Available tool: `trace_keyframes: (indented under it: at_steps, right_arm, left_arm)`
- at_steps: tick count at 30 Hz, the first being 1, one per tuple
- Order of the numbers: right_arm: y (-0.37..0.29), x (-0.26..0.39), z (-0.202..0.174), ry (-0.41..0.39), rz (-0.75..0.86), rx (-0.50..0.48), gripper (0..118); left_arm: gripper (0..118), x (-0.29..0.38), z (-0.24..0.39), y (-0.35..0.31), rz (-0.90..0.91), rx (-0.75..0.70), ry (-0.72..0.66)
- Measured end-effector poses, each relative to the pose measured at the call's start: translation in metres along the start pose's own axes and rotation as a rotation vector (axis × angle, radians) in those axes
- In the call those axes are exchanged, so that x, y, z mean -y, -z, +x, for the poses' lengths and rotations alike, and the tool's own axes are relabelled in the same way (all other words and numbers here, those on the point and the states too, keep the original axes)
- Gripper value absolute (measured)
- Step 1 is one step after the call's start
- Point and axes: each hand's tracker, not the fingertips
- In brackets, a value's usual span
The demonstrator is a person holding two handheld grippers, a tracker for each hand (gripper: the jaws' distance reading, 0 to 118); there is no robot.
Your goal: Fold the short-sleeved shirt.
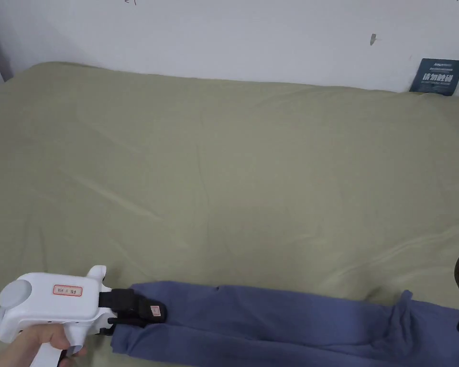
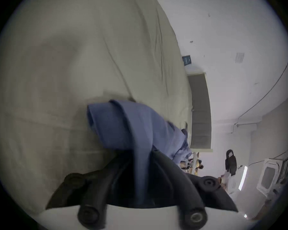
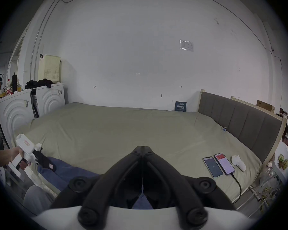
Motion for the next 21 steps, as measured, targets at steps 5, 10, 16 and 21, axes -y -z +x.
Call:
trace_keyframes:
  at_steps: [5,10,16,21]
  right_arm:
    - [0.0,-0.003,0.005,0.005,0.003,0.008,2]
    - [0.001,-0.004,0.007,0.014,0.017,0.016,2]
    - [0.004,-0.004,0.008,0.016,0.017,0.0,2]
    - [0.004,-0.003,0.01,0.018,0.02,-0.007,2]
  left_arm:
    - [9,-0.003,0.004,-0.028,0.072,-0.033,0.003]
    - [9,-0.002,0.005,-0.074,0.162,-0.084,0.013]
    - [9,0.004,0.015,-0.127,0.251,-0.221,0.066]
    - [9,0.01,0.043,-0.118,0.23,-0.306,0.145]
